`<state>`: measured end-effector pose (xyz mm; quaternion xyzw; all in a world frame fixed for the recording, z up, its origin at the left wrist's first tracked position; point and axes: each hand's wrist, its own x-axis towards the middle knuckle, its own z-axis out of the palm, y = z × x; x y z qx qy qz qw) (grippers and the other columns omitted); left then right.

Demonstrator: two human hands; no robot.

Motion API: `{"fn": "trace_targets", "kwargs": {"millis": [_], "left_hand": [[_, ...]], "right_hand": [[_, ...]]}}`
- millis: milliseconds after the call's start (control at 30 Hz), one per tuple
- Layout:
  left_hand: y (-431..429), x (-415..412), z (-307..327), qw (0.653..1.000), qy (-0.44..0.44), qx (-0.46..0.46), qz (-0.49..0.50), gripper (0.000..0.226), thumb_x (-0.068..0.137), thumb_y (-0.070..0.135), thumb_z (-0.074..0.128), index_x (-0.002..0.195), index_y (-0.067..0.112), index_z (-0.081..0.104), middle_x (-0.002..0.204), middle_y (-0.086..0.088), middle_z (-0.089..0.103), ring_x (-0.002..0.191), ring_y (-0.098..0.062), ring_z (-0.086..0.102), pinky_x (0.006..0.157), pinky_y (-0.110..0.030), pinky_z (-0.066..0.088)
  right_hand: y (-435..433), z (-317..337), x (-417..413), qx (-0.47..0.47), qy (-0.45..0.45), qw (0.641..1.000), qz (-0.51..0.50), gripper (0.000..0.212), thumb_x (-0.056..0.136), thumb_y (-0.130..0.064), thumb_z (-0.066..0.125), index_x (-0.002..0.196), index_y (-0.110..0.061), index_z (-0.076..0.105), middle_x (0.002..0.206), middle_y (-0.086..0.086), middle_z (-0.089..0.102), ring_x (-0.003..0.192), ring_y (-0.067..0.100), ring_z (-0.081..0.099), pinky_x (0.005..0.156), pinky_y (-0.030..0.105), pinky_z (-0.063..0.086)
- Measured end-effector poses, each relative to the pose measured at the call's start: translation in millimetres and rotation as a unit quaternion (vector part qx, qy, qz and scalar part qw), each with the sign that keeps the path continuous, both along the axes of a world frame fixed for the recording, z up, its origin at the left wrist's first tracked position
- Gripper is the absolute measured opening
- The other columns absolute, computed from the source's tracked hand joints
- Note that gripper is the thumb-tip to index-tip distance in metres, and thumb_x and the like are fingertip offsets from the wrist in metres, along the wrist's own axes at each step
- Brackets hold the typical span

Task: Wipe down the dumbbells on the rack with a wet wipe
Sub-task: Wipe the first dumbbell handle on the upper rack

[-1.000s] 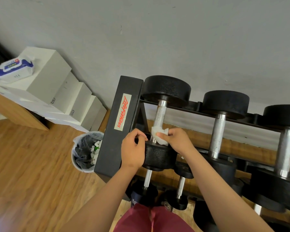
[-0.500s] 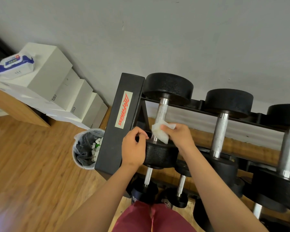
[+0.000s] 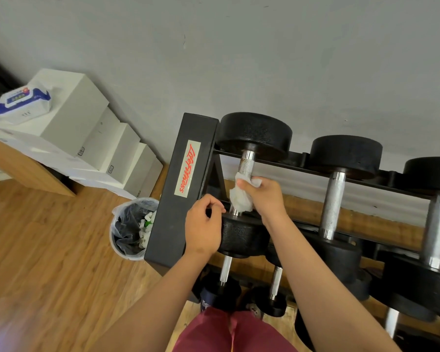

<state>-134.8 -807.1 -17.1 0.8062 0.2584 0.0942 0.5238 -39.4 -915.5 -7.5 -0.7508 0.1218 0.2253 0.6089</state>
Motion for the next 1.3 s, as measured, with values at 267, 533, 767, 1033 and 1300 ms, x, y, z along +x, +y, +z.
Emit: {"fn": "trace_targets", "kwargs": {"millis": [267, 533, 767, 1033, 1300], "left_hand": [[0.2, -0.4, 0.9, 1.0, 0.0, 0.002, -0.004, 0.024, 0.094, 0.008, 0.051, 0.074, 0.018, 0.061, 0.075, 0.006, 0.063, 0.079, -0.006, 0.059, 0.075, -0.017, 0.044], [-0.2, -0.6, 1.5, 1.0, 0.002, -0.004, 0.0, 0.024, 0.093, 0.007, 0.051, 0.074, 0.017, 0.061, 0.075, 0.007, 0.063, 0.079, -0.006, 0.059, 0.075, -0.018, 0.044], [0.2, -0.9, 1.2, 1.0, -0.007, 0.001, -0.003, 0.025, 0.093, 0.006, 0.051, 0.073, 0.019, 0.06, 0.074, 0.007, 0.062, 0.078, -0.006, 0.058, 0.073, -0.013, 0.042], [0.2, -0.6, 1.5, 1.0, 0.0, -0.003, -0.002, 0.024, 0.092, 0.007, 0.05, 0.074, 0.018, 0.061, 0.074, 0.006, 0.063, 0.079, -0.006, 0.059, 0.074, -0.016, 0.042], [0.8, -0.5, 0.5, 1.0, 0.002, -0.004, -0.005, 0.024, 0.092, 0.007, 0.05, 0.073, 0.018, 0.061, 0.075, 0.007, 0.063, 0.079, -0.007, 0.059, 0.075, -0.022, 0.044]], "right_hand": [[4.4, 2.1, 8.6, 0.038, 0.01, 0.994, -0.099, 0.01, 0.087, -0.022, 0.072, 0.081, -0.024, 0.064, 0.084, -0.006, 0.066, 0.081, 0.01, 0.062, 0.067, 0.022, 0.049], [18.6, -4.3, 10.2, 0.095, 0.035, 0.967, -0.233, 0.009, 0.086, -0.023, 0.073, 0.093, -0.021, 0.067, 0.098, 0.001, 0.069, 0.096, 0.018, 0.066, 0.084, 0.032, 0.056], [23.2, 6.4, 33.5, 0.114, 0.086, 0.957, -0.251, 0.025, 0.082, -0.029, 0.076, 0.102, -0.018, 0.064, 0.109, 0.003, 0.068, 0.104, 0.022, 0.064, 0.096, 0.038, 0.051], [17.8, 4.5, 40.7, 0.228, 0.205, 0.926, -0.221, 0.018, 0.092, -0.033, 0.066, 0.097, -0.016, 0.061, 0.109, 0.008, 0.068, 0.094, 0.021, 0.065, 0.093, 0.039, 0.052], [9.7, 1.7, 25.4, 0.141, 0.153, 0.968, -0.142, 0.017, 0.094, -0.036, 0.06, 0.092, -0.019, 0.06, 0.104, 0.003, 0.066, 0.1, 0.018, 0.062, 0.094, 0.034, 0.049]]}}
